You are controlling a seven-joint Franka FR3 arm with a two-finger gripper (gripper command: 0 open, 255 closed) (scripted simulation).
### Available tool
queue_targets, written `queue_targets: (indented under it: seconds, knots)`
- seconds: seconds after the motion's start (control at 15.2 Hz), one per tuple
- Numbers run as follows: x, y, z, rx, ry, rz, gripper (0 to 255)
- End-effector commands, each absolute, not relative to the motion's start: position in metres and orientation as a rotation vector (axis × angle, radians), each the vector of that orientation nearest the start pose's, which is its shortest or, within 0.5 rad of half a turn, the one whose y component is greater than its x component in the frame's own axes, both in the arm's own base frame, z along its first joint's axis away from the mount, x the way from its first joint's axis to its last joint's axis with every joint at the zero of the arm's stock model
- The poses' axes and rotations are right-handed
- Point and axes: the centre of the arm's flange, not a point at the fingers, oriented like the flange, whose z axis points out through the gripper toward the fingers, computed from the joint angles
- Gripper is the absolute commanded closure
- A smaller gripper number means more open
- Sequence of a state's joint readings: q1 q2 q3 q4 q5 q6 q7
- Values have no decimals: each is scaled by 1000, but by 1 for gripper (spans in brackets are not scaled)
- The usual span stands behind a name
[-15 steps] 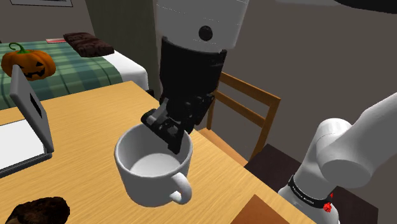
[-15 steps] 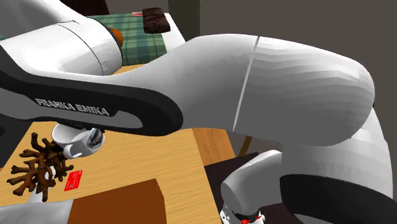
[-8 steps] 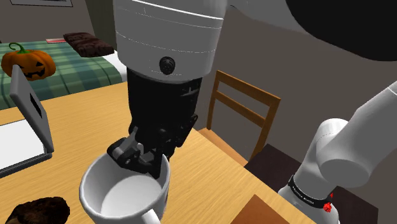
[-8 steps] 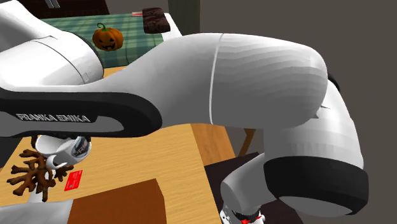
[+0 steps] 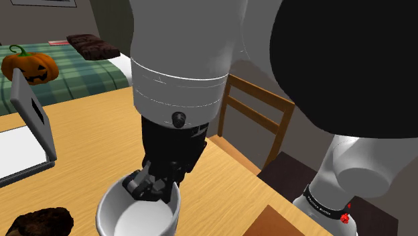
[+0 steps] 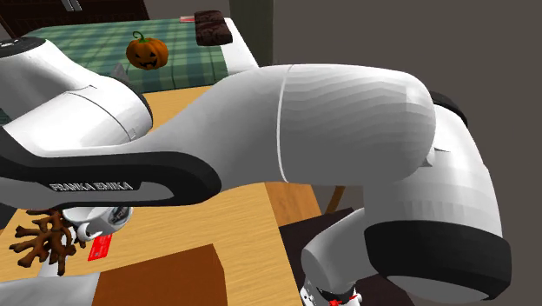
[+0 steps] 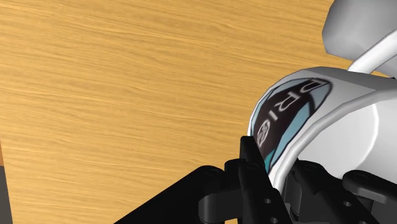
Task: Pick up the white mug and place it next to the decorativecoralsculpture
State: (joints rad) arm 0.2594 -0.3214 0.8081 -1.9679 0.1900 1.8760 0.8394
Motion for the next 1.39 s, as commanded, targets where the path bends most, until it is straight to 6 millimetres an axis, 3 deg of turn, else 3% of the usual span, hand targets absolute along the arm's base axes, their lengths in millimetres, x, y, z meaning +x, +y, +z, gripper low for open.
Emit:
queue_targets:
  seconds: [0.0, 1.32]
  knots:
    - [194, 470, 561, -3040, -263, -181, 255]
    - [194, 470, 456, -3040, -263, -181, 255]
